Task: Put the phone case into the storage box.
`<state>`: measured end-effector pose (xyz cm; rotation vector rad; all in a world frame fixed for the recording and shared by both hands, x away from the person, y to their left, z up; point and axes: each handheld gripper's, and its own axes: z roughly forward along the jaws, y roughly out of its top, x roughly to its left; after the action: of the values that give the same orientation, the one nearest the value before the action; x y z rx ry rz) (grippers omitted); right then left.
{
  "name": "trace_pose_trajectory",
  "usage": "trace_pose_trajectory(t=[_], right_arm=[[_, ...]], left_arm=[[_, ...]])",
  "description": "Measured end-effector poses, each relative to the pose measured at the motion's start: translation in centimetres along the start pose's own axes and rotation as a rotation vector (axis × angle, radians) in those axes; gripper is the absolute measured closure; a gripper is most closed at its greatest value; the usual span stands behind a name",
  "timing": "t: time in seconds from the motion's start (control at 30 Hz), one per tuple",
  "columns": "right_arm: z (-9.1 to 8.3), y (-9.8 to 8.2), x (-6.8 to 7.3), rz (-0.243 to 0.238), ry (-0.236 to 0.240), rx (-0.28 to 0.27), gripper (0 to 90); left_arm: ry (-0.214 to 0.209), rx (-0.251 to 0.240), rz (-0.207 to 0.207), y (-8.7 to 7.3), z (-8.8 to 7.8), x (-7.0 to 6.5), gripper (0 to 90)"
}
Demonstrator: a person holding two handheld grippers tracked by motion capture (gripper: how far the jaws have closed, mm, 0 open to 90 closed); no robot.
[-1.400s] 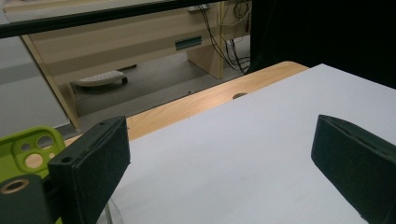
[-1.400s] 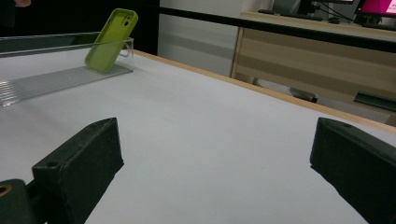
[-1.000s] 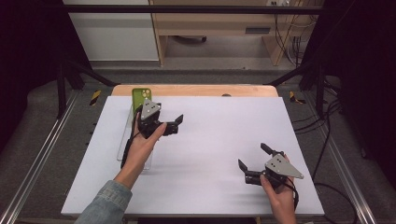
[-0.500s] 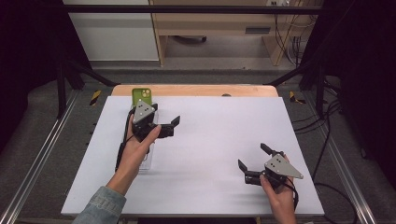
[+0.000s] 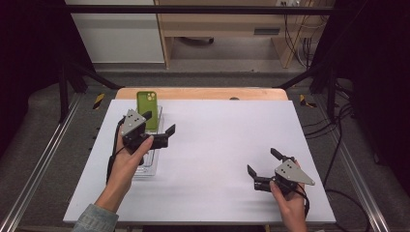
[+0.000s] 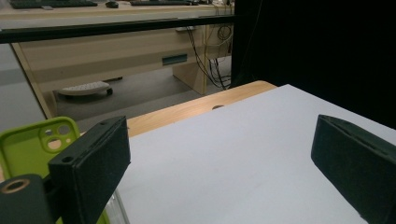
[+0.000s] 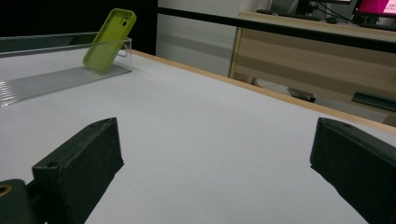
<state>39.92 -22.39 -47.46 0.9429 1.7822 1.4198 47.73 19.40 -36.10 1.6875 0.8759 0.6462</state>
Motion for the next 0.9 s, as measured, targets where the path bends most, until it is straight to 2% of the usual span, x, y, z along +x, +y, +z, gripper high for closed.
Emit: trace_pose_trajectory(t=[0.3,0.67,0.9], right_arm=[[0.1,0.0,0.2,-0.005,0.003,0.003,2.6],[0.0,0.0,0.1,-0.005,0.002,0.001,2.6],[0.1,0.0,0.2,-0.005,0.004,0.003,2.6]], left_arm=[[0.008,-0.01,0.019,-0.3,-1.8,0.5,4.1],[0.009,-0.027,0.006,-0.9,-3.0,0.9,3.9],[0.024,-0.04,-0.001,-1.3,-3.9,1.4,3.8]])
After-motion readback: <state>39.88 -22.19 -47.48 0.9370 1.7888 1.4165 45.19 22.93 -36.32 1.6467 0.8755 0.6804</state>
